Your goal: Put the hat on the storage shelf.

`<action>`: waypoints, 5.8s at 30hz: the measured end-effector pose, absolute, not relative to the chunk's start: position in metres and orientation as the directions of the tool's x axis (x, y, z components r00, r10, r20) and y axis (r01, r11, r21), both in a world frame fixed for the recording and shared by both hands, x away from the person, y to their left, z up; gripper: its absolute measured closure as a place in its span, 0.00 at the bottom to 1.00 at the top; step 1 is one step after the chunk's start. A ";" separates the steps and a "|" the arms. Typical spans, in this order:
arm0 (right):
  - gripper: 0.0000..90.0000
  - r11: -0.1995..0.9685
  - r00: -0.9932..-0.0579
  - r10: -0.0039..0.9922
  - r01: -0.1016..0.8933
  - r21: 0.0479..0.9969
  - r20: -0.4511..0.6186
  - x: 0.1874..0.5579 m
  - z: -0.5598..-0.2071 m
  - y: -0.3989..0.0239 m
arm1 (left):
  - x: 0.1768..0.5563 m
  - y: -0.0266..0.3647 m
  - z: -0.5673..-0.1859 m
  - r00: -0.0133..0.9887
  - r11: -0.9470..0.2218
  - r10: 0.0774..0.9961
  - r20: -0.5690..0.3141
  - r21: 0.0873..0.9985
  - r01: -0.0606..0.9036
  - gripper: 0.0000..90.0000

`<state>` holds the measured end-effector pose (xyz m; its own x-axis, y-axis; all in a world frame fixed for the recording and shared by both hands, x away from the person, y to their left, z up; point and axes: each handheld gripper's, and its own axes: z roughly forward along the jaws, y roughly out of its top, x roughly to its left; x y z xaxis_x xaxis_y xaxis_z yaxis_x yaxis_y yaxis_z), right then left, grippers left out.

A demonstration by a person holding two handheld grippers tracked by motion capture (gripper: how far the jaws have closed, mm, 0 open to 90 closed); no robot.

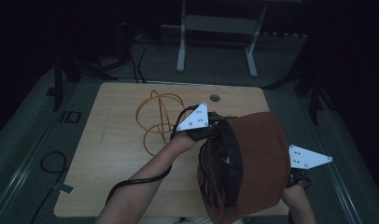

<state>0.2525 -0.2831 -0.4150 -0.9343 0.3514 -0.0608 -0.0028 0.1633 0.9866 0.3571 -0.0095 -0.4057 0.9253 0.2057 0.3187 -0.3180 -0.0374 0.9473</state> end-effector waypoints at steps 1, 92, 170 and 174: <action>0.63 0.167 -0.935 0.348 -0.013 0.986 -0.071 0.252 -0.414 -0.281 | 0.357 -0.009 -0.406 0.925 -0.037 0.209 0.317 0.948 -0.317 0.96; 1.00 0.196 -0.751 0.625 -0.113 0.974 -0.213 0.360 -0.198 -0.200 | 0.229 0.137 -0.511 0.769 -0.337 0.628 0.116 0.932 0.134 0.10; 0.40 0.467 -0.962 0.269 0.093 0.879 -0.041 0.392 -0.345 -0.031 | 0.219 0.224 -0.562 0.551 -0.179 0.834 -0.009 0.941 0.287 0.10; 0.32 0.460 -0.962 0.272 0.093 0.883 -0.041 0.389 -0.346 -0.046 | 0.219 0.222 -0.562 0.553 -0.179 0.833 -0.010 0.941 0.286 0.10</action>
